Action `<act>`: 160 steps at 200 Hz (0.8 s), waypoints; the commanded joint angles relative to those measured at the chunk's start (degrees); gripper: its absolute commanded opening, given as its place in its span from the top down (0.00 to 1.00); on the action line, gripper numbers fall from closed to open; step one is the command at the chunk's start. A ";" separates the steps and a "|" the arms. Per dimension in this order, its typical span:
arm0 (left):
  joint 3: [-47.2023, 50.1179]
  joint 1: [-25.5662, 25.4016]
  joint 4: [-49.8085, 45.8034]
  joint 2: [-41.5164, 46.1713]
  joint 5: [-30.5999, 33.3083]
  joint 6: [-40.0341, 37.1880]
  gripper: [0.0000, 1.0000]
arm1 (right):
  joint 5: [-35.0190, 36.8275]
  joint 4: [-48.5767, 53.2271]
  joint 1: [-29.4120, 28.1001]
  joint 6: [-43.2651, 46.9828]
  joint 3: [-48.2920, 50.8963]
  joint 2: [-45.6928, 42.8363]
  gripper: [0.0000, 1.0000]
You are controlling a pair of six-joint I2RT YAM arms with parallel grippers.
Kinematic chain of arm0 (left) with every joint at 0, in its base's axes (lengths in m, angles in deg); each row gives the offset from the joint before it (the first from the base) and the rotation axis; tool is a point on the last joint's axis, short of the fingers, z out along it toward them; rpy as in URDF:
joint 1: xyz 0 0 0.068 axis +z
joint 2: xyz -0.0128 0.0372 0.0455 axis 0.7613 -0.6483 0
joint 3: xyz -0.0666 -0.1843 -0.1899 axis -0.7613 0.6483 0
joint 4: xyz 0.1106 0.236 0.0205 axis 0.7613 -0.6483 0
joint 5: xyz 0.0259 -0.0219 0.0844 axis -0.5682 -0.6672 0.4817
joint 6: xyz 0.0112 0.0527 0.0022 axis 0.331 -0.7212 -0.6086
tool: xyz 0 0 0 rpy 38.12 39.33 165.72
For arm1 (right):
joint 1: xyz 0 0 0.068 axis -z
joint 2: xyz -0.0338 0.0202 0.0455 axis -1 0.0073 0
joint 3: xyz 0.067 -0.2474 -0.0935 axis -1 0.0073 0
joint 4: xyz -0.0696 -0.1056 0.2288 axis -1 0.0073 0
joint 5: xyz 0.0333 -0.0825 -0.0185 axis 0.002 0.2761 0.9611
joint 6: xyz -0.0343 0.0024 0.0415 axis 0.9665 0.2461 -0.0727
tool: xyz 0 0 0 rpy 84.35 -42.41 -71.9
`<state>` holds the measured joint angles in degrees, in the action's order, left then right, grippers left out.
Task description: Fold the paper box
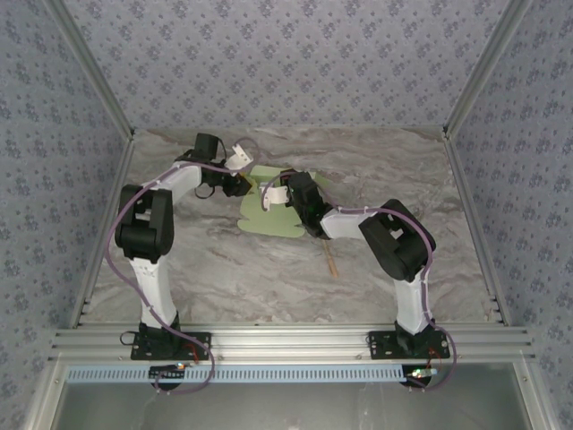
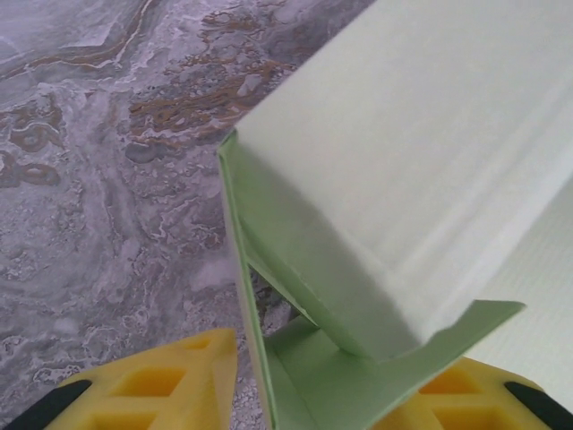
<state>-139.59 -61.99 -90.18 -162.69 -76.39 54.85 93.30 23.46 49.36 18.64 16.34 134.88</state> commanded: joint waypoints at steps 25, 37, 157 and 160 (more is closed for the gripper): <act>1.95 -1.57 7.14 1.81 3.29 2.43 0.57 | -2.51 4.96 -1.43 -4.26 -1.35 1.11 1.00; 2.84 -1.57 8.78 2.40 2.75 2.42 0.57 | -2.81 6.29 -1.19 -5.06 -1.67 0.77 1.00; 0.96 -1.32 3.16 1.73 0.81 -1.53 0.51 | -0.59 7.88 0.14 -3.27 -3.73 2.54 1.00; 0.64 -1.31 2.65 1.56 0.68 -1.84 0.51 | -0.56 7.62 0.07 -3.07 -3.73 2.65 1.00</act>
<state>-135.09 -63.21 -83.12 -161.95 -73.42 56.41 93.60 29.97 49.60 13.79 13.60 135.38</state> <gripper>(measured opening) 0.485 0.059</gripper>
